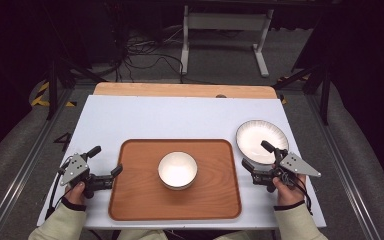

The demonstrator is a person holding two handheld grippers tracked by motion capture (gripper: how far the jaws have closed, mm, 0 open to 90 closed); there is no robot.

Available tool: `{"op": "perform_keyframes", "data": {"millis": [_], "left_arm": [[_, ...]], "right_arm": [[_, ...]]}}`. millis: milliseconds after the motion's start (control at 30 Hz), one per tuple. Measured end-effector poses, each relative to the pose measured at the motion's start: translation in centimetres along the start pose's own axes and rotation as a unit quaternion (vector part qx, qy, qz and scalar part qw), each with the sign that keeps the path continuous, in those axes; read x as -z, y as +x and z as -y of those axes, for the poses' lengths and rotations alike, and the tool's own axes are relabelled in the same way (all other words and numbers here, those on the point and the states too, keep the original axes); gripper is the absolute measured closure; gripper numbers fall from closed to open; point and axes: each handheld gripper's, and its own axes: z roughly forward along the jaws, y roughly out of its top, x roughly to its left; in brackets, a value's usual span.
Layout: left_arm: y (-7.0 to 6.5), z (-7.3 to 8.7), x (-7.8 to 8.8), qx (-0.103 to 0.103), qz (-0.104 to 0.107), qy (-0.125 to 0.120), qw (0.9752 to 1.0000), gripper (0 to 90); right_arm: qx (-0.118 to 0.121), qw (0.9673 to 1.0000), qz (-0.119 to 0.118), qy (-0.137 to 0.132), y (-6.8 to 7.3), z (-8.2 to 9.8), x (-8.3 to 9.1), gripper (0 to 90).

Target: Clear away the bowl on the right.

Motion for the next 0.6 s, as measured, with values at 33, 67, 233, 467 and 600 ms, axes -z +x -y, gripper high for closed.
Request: {"op": "perform_keyframes", "data": {"millis": [33,67,233,467,600], "left_arm": [[0.0,0.0,0.0,0.0,0.0,0.0,1.0,0.2],[0.0,0.0,0.0,0.0,0.0,0.0,1.0,0.2],[0.0,0.0,0.0,0.0,0.0,0.0,1.0,0.2],[0.0,0.0,0.0,0.0,0.001,-0.001,1.0,0.2],[0.0,0.0,0.0,-0.001,0.001,0.0,1.0,0.2]], "right_arm": [[0.009,0.9999,0.006,0.001,0.0,0.0,0.0,4.0],[0.011,0.9999,0.01,0.001,0.1,0.1,0.1,4.0],[0.01,0.9998,0.014,0.002,0.1,0.7,0.1,4.0],[0.015,0.9997,0.021,0.001,0.1,1.0,0.2,4.0],[0.014,0.9996,0.023,0.002,0.1,1.1,0.3,4.0]]}}
